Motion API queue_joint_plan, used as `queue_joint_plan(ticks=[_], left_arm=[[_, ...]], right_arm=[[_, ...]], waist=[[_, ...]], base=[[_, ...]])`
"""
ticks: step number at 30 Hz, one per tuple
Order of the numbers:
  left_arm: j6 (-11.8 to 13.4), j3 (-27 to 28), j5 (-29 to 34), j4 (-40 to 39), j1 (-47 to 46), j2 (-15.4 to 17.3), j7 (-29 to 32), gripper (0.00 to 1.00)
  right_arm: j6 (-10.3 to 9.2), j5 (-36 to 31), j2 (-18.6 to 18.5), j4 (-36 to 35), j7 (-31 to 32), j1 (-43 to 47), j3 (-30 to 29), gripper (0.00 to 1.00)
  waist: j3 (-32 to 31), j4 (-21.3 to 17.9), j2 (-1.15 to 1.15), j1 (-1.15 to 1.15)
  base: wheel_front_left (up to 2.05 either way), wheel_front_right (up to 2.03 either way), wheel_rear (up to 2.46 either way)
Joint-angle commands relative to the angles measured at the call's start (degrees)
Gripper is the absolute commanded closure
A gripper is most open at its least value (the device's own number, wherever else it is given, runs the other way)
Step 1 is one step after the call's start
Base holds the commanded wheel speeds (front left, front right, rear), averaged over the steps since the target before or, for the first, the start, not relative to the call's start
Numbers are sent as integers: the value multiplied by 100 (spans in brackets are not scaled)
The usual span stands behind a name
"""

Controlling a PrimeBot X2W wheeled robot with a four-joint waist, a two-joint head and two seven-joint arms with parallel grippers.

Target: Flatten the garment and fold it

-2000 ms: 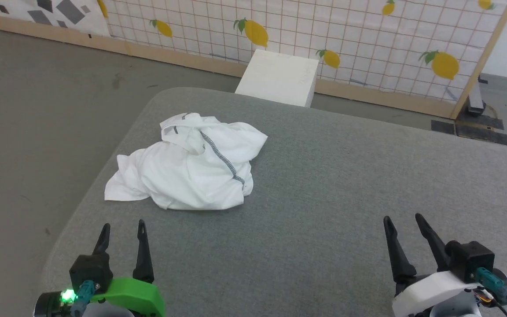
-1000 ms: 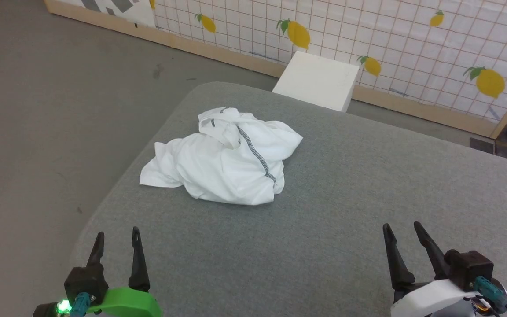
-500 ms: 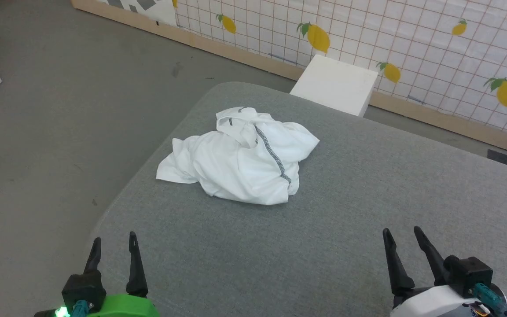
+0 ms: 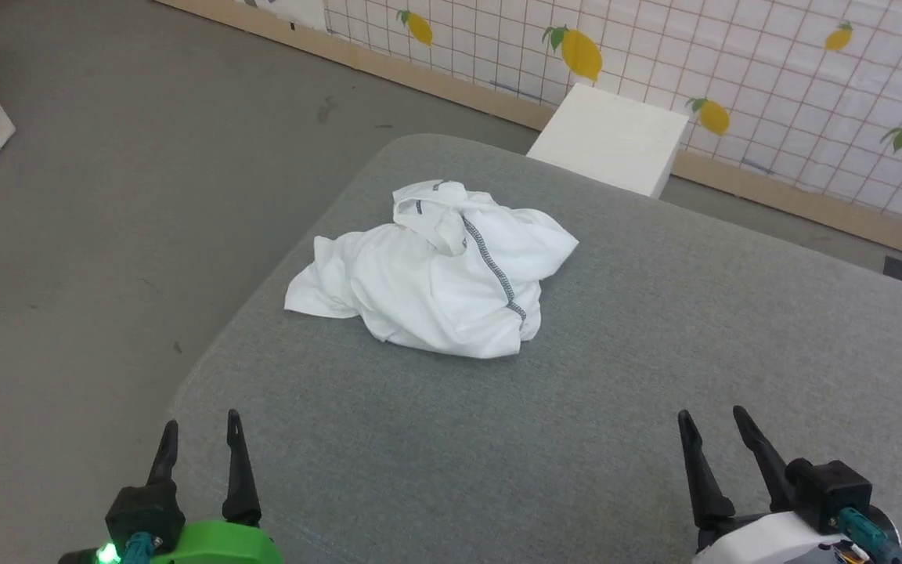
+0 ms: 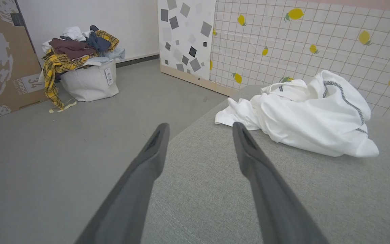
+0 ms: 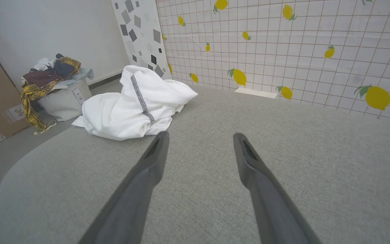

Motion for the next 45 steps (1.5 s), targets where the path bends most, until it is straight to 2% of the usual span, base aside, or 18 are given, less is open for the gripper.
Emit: queue_joint_plan(ticks=[1,3,4,9,14,20,24,30,35,36,37,41,45], left_arm=[[-49,-12,-19,36,-152,49,-44,0],[-120,-31,-37,89,-300,105,-42,0],[-271,-61,-114,189,-731,209,69,0],[-666,-38,-470,650,-1936,443,655,0],[-950,-15,-1191,1599,-3389,565,2116,0],[-1059,-124,-1806,2903,-4628,790,4130,0],[-1074,-287,-1850,3383,-4951,900,4866,0],[-1050,-414,-1876,3818,-5050,827,5188,0],[-980,-511,-1809,4125,-4913,717,4928,0],[-936,-520,-1767,4168,-4887,723,4794,56],[-881,-518,-1705,4191,-4860,743,4527,100],[-803,-444,-1627,4277,-4871,800,3651,100],[-895,-455,-1534,4131,-5190,904,2784,100]], right_arm=[[-8,-68,-1,-20,-34,-66,-16,0],[-8,-106,-1,-43,-33,-106,-40,0],[-8,-195,-1,-105,-4,-188,-76,0],[-8,-427,-1,-321,154,-348,-163,0],[-8,-669,-1,-694,389,-547,-396,0],[-8,-1040,-1,-1169,613,-769,-898,0],[-8,-1165,-1,-1422,714,-820,-1176,0],[-8,-1160,-1,-1654,797,-774,-1375,0],[-8,-1144,-1,-1681,823,-754,-1341,0],[-8,-1139,-1,-1676,817,-762,-1335,0],[-8,-1127,-1,-1659,808,-772,-1332,0],[-8,-1077,-1,-1532,756,-757,-1277,0],[-8,-970,-1,-1326,666,-697,-1174,0]], waist=[[90,-87,0,0],[159,-142,0,0],[303,-237,0,0],[632,-486,0,0],[1178,-873,0,0],[1772,-1347,0,0],[2044,-1523,0,0],[2309,-1588,0,0],[2340,-1531,0,0],[2324,-1520,0,0],[2289,-1501,0,0],[2069,-1413,0,0],[1682,-1380,0,0]], base=[[0,0,0],[0,0,0],[0,0,0],[0,0,0],[0,0,0],[0,0,0],[0,0,0],[0,0,0],[0,0,0],[0,0,0],[0,0,0],[0,0,0],[0,0,0]])
